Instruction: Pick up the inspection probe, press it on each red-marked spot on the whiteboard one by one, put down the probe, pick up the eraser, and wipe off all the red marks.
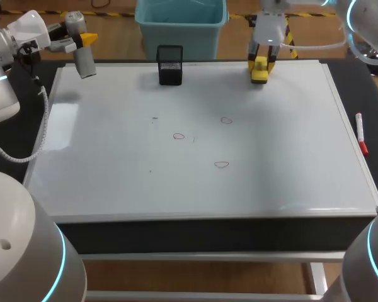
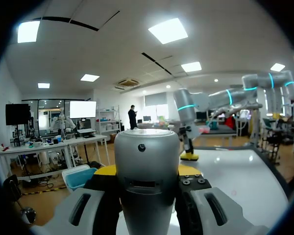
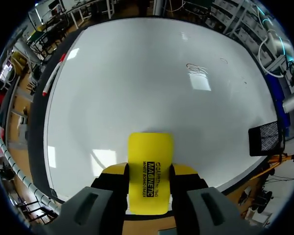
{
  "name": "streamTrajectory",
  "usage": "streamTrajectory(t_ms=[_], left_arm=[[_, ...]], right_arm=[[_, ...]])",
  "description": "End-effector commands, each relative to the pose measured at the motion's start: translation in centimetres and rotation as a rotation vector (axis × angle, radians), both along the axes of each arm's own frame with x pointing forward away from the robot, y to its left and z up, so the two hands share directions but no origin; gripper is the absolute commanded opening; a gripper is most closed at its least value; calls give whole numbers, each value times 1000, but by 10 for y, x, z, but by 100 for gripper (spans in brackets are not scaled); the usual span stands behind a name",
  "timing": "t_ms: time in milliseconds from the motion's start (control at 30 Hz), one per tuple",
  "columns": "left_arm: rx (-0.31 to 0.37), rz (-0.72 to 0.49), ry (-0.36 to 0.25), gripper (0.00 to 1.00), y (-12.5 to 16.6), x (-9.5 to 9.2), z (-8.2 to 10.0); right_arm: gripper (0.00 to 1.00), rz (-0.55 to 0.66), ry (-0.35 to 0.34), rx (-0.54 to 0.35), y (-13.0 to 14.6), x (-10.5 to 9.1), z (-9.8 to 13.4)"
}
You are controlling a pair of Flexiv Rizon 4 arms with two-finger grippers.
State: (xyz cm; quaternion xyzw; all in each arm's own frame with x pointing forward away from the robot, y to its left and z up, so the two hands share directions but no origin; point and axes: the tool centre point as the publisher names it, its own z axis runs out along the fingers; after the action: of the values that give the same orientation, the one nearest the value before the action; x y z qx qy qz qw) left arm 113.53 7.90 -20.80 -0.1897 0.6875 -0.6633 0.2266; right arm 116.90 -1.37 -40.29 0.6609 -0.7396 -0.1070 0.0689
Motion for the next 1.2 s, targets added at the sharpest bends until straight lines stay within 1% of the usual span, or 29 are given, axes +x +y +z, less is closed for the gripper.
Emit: streamTrajectory(t_ms=[33, 200, 400, 600, 700, 933, 1200], left_arm=[[0, 1, -2, 0, 0, 0, 0], [0, 1, -2, 0, 0, 0, 0], [0, 1, -2, 0, 0, 0, 0], [0, 1, -2, 0, 0, 0, 0], [0, 1, -2, 0, 0, 0, 0], [0, 1, -2, 0, 0, 0, 0], [0, 1, -2, 0, 0, 0, 0]], right_arm=[[0, -29, -154, -17, -18, -62, 28], [0, -77, -177, -26, -37, -80, 33], [0, -126, -207, -41, -55, -100, 37], [0, -161, -250, -58, -64, -119, 41], [0, -184, -277, -91, -67, -127, 43], [0, -212, -348, -148, -72, -141, 47], [0, -242, -397, -169, -76, -147, 47]])
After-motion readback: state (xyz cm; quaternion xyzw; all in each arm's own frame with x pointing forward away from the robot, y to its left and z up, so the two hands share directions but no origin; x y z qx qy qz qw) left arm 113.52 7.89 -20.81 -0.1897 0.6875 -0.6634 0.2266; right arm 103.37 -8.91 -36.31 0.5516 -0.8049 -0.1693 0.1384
